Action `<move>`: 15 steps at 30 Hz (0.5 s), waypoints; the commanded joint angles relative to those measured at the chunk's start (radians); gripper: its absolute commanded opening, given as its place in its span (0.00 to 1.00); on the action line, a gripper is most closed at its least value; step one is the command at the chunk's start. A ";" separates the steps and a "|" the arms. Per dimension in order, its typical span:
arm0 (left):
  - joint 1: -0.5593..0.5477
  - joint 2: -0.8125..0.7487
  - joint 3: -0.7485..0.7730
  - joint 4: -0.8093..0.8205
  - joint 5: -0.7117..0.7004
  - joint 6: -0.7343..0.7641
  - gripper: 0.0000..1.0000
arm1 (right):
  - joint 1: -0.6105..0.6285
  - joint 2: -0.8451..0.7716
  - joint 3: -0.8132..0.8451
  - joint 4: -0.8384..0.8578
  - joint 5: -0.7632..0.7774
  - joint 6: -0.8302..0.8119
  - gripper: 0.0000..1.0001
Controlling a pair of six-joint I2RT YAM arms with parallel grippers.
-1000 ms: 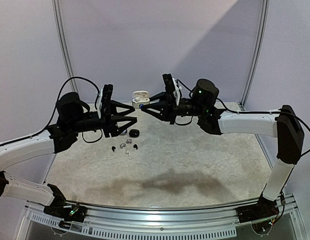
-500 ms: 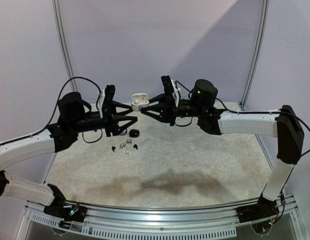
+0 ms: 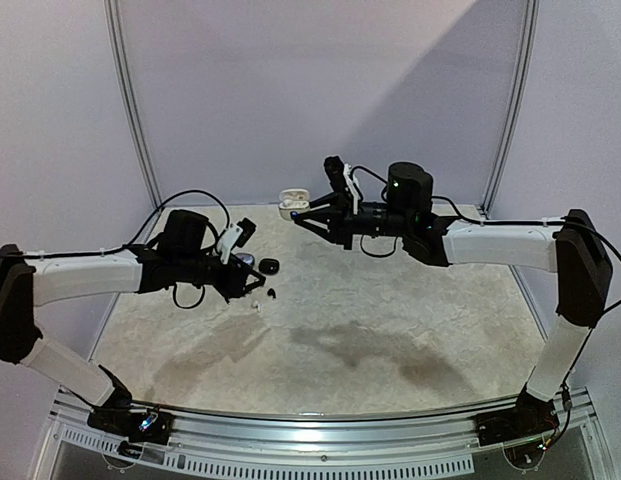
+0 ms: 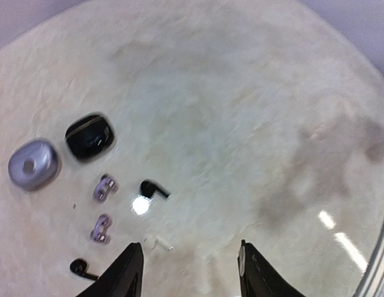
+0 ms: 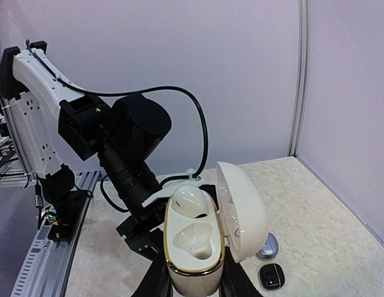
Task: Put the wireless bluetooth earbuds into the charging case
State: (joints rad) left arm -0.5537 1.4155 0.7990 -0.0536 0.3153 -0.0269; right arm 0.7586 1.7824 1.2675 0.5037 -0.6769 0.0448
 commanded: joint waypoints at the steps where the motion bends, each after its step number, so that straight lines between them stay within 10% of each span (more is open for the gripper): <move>1: -0.017 0.113 0.089 -0.228 -0.324 -0.010 0.53 | -0.029 -0.062 -0.048 -0.025 0.036 -0.024 0.00; 15: -0.079 0.366 0.267 -0.361 -0.402 -0.178 0.43 | -0.107 -0.095 -0.134 0.008 -0.001 -0.028 0.00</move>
State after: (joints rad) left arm -0.6136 1.7420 1.0512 -0.3790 -0.0685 -0.1459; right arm 0.6743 1.7344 1.1576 0.4950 -0.6636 0.0212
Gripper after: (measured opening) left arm 0.434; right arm 0.230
